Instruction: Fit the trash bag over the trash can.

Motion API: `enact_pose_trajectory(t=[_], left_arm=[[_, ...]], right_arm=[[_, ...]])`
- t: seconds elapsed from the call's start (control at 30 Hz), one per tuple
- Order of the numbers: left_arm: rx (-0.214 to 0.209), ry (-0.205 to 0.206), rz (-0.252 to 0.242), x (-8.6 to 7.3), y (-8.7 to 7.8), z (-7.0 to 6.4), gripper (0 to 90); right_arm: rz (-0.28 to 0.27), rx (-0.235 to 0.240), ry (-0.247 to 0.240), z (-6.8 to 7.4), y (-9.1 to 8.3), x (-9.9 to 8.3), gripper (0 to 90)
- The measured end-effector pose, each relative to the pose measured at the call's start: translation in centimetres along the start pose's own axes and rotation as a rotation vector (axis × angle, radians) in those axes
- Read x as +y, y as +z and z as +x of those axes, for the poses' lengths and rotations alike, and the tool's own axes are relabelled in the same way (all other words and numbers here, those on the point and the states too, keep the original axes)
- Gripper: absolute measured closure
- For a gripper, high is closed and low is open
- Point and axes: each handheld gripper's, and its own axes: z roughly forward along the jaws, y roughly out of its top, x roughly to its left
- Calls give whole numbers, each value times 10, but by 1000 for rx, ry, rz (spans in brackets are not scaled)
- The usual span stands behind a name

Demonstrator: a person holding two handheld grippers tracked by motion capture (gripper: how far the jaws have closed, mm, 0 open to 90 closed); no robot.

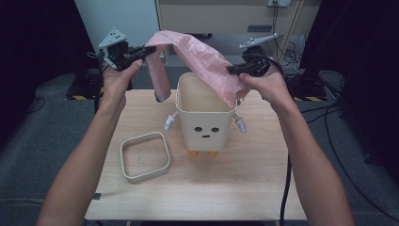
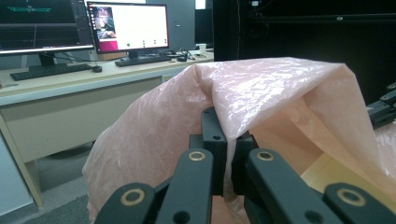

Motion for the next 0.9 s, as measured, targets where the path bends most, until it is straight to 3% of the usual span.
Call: enact_pose_trajectory(t=[0.17, 0.3, 0.4, 0.7, 0.9], left_arm=[[6, -1, -12, 5, -2, 2, 892], [17, -9, -30, 8, -7, 5, 892], [26, -12, -39, 9, -10, 7, 892], [38, -16, -66, 13, -17, 8, 892], [28, -31, -80, 14, -17, 9, 892]], right_arm=[[-27, 5, -8, 5, -7, 7, 900], [-44, 28, -28, 17, -10, 15, 900], [-37, 58, -67, 35, -6, 23, 900], [31, 116, -146, 74, 18, 33, 900], [86, 103, -175, 86, 35, 38, 900]])
